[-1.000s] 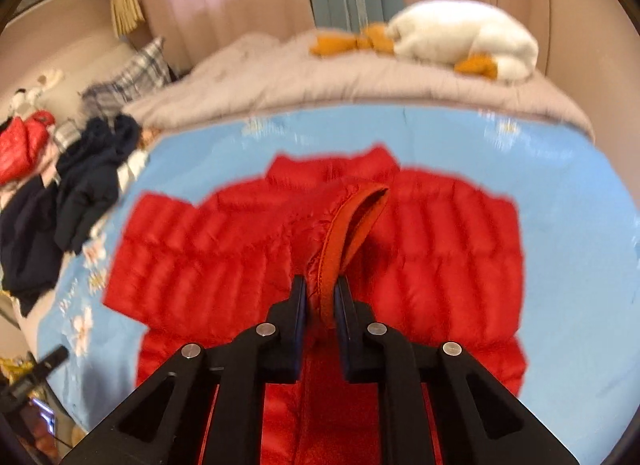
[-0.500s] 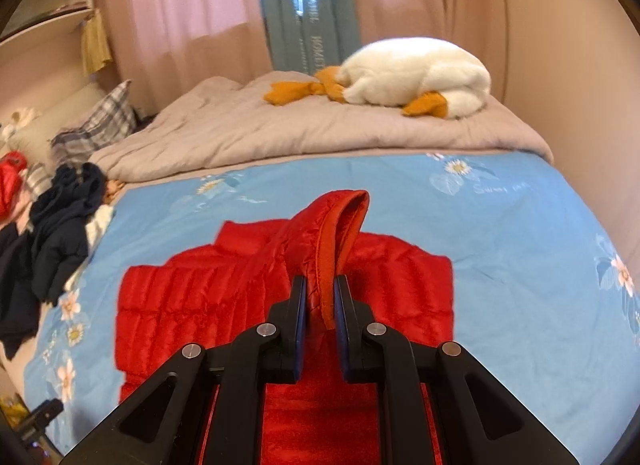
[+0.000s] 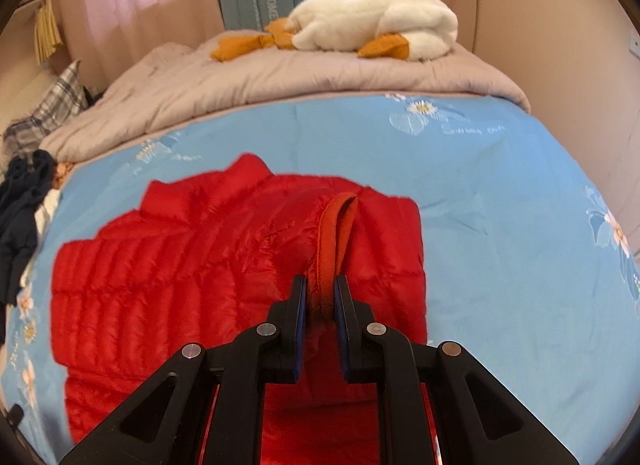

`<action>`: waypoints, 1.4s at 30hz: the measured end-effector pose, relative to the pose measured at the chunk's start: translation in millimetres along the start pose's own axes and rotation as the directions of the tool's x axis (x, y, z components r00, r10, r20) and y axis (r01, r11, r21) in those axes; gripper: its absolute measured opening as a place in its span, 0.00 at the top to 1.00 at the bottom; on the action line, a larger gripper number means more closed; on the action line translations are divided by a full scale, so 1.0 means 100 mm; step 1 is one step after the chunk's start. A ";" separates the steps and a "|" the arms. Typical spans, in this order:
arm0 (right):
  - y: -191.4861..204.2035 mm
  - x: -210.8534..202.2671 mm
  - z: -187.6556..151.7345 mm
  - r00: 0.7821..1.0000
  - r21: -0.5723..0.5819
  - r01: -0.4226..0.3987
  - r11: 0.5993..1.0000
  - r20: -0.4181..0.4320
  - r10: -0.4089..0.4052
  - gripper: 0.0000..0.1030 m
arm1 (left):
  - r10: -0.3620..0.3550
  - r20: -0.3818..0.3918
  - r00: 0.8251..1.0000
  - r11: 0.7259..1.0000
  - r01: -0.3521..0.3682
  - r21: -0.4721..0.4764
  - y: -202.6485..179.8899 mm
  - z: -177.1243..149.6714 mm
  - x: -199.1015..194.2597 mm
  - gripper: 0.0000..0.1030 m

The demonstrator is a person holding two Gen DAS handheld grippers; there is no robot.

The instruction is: Fold large clothes

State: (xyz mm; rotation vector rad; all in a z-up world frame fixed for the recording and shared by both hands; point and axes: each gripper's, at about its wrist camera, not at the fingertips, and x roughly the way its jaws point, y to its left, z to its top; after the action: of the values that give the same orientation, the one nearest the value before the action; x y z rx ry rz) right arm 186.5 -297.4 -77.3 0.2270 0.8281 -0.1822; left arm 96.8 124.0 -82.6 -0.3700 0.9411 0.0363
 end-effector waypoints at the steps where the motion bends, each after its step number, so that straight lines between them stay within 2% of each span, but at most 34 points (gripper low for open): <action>1: -0.02 0.03 -0.01 1.000 0.004 0.004 1.000 -0.008 -0.004 0.86 | -0.001 -0.002 1.000 1.000 0.001 0.001 -0.01 0.00 0.01 0.21; 16: -0.12 0.32 -0.14 0.996 0.020 0.034 0.999 -0.083 -0.032 0.86 | -0.007 -0.024 1.000 1.000 0.007 0.020 -0.08 -0.03 0.06 0.21; 23: -0.13 0.29 -0.14 0.996 0.020 0.036 0.999 -0.081 -0.034 0.86 | -0.015 -0.024 1.000 1.000 0.015 0.027 -0.12 -0.05 0.03 0.21; 28: -0.17 0.14 -0.16 0.999 0.009 0.020 1.000 -0.048 -0.020 0.86 | -0.014 -0.016 1.000 0.999 0.014 0.037 -0.17 -0.07 -0.03 0.21; 31: -0.21 -0.01 -0.17 1.000 0.015 0.015 1.000 -0.026 -0.015 0.76 | -0.019 -0.007 1.000 0.999 0.019 0.049 -0.23 -0.09 -0.09 0.21; 34: -0.27 -0.21 -0.19 1.000 0.013 0.017 1.000 0.015 -0.017 0.74 | -0.027 0.001 1.000 0.997 0.027 0.066 -0.28 -0.13 -0.15 0.21; 36: -0.30 -0.35 -0.21 0.999 0.009 0.015 1.000 0.036 -0.016 0.69 | -0.036 0.008 0.999 0.996 0.035 0.079 -0.32 -0.16 -0.21 0.21; 38: -0.33 -0.51 -0.24 0.998 0.006 0.008 1.000 0.070 -0.008 0.55 | -0.043 0.013 0.999 0.995 0.042 0.089 -0.36 -0.19 -0.25 0.21; 42: -0.38 -0.81 -0.28 0.992 -0.001 -0.007 1.000 0.124 0.007 0.49 | -0.054 0.022 0.998 0.993 0.051 0.108 -0.43 -0.25 -0.33 0.18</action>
State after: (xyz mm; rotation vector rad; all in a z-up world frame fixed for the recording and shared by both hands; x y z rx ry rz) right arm 103.5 -320.8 -40.7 0.2161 0.7034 -0.1879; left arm 66.0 79.8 -57.3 -0.2937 0.9046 -0.0579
